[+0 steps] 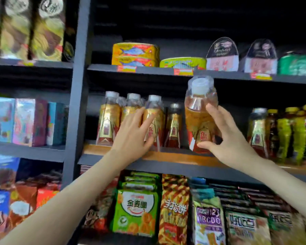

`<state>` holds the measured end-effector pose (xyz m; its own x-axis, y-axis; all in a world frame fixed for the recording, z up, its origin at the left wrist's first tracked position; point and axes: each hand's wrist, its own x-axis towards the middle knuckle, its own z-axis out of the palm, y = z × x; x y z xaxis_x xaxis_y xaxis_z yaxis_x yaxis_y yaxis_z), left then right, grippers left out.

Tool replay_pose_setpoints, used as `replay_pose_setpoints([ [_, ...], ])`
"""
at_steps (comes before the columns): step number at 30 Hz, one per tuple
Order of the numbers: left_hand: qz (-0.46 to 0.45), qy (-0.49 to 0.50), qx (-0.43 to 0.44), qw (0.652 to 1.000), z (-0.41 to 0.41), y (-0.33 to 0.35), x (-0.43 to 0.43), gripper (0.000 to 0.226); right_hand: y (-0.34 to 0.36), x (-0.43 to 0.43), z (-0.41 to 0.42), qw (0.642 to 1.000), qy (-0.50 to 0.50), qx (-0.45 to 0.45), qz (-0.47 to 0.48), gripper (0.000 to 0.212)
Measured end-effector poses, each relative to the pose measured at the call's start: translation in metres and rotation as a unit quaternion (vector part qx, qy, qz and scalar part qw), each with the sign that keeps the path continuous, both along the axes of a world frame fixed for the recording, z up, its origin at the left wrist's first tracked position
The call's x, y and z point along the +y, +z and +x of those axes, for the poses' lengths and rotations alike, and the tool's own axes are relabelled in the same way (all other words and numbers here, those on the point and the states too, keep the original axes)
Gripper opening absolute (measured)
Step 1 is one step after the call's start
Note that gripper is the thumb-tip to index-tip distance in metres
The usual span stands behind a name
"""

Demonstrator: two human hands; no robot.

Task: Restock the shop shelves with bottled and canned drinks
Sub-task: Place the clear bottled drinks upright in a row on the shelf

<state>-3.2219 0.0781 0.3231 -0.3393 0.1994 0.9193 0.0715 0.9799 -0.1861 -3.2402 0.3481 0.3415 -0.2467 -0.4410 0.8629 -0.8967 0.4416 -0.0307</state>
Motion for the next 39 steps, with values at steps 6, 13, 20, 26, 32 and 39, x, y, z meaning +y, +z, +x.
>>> replay_pose_setpoints([
  [6,-0.013,0.016,-0.037,0.999,-0.027,0.013,-0.006,0.067,0.028,-0.011,-0.028,0.993,-0.029,-0.091,0.068,0.107],
  [13,0.011,-0.006,-0.027,1.000,-0.040,0.010,-0.007,0.067,0.032,-0.044,-0.079,0.975,-0.081,-0.173,0.117,0.116],
  [20,-0.008,0.005,-0.004,1.000,-0.044,0.006,-0.009,0.065,0.026,-0.079,-0.130,0.947,-0.046,-0.315,0.041,0.133],
  [26,-0.049,0.027,-0.007,0.998,-0.044,0.006,-0.007,0.057,0.022,-0.092,-0.145,0.946,-0.061,-0.295,0.123,0.130],
  [32,-0.038,0.036,0.038,0.998,-0.036,0.015,0.032,0.044,0.045,-0.051,-0.138,0.922,-0.175,-0.266,0.220,0.117],
  [39,-0.037,-0.022,0.032,0.999,-0.058,0.025,0.127,0.042,0.053,0.064,-0.154,0.846,-0.503,-0.138,0.108,0.095],
])
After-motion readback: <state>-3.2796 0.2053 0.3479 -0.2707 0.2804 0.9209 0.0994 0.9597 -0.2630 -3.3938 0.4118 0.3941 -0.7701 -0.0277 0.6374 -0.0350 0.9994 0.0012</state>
